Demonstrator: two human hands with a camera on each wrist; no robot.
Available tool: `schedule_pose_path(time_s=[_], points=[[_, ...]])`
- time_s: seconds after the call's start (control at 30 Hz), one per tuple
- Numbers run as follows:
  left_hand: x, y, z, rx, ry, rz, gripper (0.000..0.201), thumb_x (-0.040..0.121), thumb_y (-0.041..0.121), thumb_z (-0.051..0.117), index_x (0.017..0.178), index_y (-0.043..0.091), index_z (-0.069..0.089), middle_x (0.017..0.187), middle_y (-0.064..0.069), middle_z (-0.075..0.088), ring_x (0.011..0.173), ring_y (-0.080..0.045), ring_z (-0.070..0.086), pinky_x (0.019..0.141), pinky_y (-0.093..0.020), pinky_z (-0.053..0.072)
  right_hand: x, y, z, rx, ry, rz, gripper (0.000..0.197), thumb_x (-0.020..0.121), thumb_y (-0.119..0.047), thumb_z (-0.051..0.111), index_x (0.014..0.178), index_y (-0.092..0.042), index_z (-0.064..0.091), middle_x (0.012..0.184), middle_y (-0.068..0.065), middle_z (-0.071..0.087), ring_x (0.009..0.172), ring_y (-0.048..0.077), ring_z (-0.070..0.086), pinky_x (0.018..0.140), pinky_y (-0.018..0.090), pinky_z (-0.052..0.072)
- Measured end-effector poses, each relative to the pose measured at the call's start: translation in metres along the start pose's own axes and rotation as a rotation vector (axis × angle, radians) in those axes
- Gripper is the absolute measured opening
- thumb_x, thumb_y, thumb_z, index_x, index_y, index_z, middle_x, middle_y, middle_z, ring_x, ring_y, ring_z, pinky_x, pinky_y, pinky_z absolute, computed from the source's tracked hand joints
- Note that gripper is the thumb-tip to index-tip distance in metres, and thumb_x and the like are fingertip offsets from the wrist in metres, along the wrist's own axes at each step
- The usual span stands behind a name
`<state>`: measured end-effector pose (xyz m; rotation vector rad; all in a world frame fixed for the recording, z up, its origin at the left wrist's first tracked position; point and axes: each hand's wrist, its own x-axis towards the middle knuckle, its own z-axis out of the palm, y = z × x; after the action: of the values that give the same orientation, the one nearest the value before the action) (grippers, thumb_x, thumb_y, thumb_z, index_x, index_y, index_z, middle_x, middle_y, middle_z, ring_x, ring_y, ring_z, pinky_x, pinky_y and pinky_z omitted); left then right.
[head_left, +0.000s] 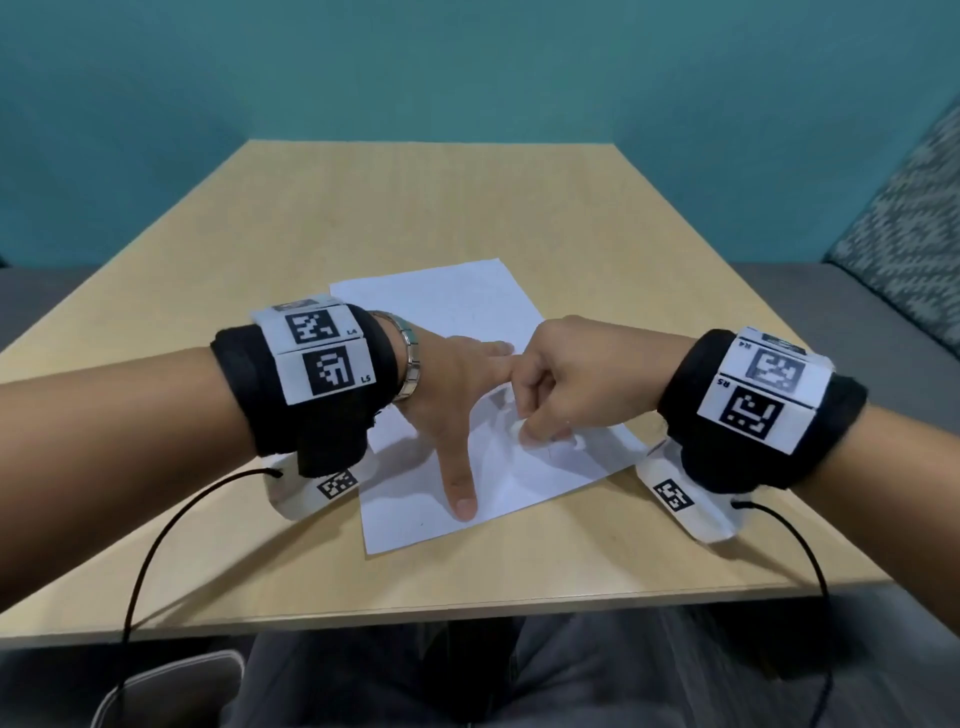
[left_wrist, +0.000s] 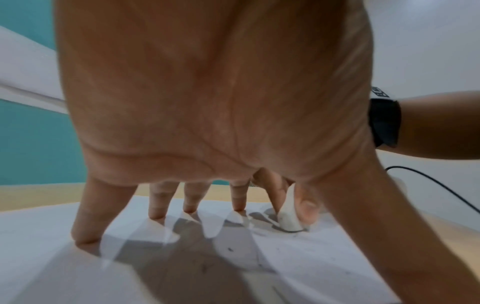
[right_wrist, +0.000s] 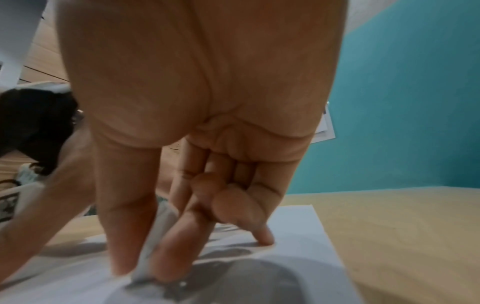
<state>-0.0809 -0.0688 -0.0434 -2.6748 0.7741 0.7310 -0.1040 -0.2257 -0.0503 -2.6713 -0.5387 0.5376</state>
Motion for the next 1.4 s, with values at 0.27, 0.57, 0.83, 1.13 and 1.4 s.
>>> schedule_pose_path(time_s=[0.27, 0.57, 0.83, 1.13, 1.4], points=[[-0.002, 0.004, 0.001, -0.055, -0.099, 0.131, 0.113, 0.051, 0.061, 0.088, 0.142, 0.059, 0.020, 0.155, 0.021, 0.001, 0.146, -0.013, 0.012, 0.116, -0.046, 0.022, -0.005, -0.013, 0.010, -0.125, -0.009, -0.103, 0.014, 0.078, -0.018, 0.076, 0.066, -0.018, 0.070, 0.046, -0.025, 0.055, 0.051, -0.006, 0.053, 0.048, 0.012, 0.038], [-0.001, 0.002, 0.002, -0.076, -0.109, 0.123, 0.105, 0.054, 0.060, 0.087, 0.140, 0.055, 0.029, 0.139, 0.028, 0.011, 0.144, -0.009, 0.011, 0.116, -0.042, 0.021, 0.003, -0.016, 0.007, -0.193, 0.016, -0.099, 0.011, 0.079, -0.019, 0.074, 0.069, -0.019, 0.070, 0.065, -0.007, 0.064, 0.061, 0.008, 0.057, 0.060, 0.027, 0.050], [0.002, 0.002, 0.003, 0.013, -0.140, 0.105, 0.110, 0.052, 0.070, 0.082, 0.144, 0.056, 0.023, 0.159, 0.016, -0.011, 0.149, -0.015, 0.001, 0.116, -0.046, 0.018, -0.002, -0.017, 0.014, -0.207, 0.030, -0.144, 0.027, 0.080, -0.020, 0.073, 0.058, -0.021, 0.058, 0.052, -0.007, 0.053, 0.053, 0.010, 0.049, 0.053, 0.026, 0.041], [0.003, 0.003, 0.001, 0.029, -0.132, 0.093, 0.121, 0.049, 0.070, 0.083, 0.143, 0.063, 0.006, 0.159, 0.018, -0.018, 0.149, -0.013, -0.002, 0.115, -0.048, 0.017, -0.003, -0.004, 0.008, -0.183, 0.050, -0.100, 0.019, 0.079, -0.019, 0.075, 0.062, -0.017, 0.067, 0.046, -0.019, 0.055, 0.051, 0.001, 0.052, 0.050, 0.018, 0.040], [0.004, 0.005, 0.000, 0.036, -0.121, 0.087, 0.122, 0.042, 0.071, 0.085, 0.139, 0.065, 0.012, 0.155, 0.023, -0.002, 0.143, -0.018, 0.023, 0.110, -0.047, 0.032, -0.004, -0.005, 0.005, -0.169, -0.004, -0.096, 0.024, 0.079, -0.019, 0.077, 0.059, -0.021, 0.063, 0.051, -0.012, 0.062, 0.051, -0.002, 0.053, 0.051, 0.017, 0.040]])
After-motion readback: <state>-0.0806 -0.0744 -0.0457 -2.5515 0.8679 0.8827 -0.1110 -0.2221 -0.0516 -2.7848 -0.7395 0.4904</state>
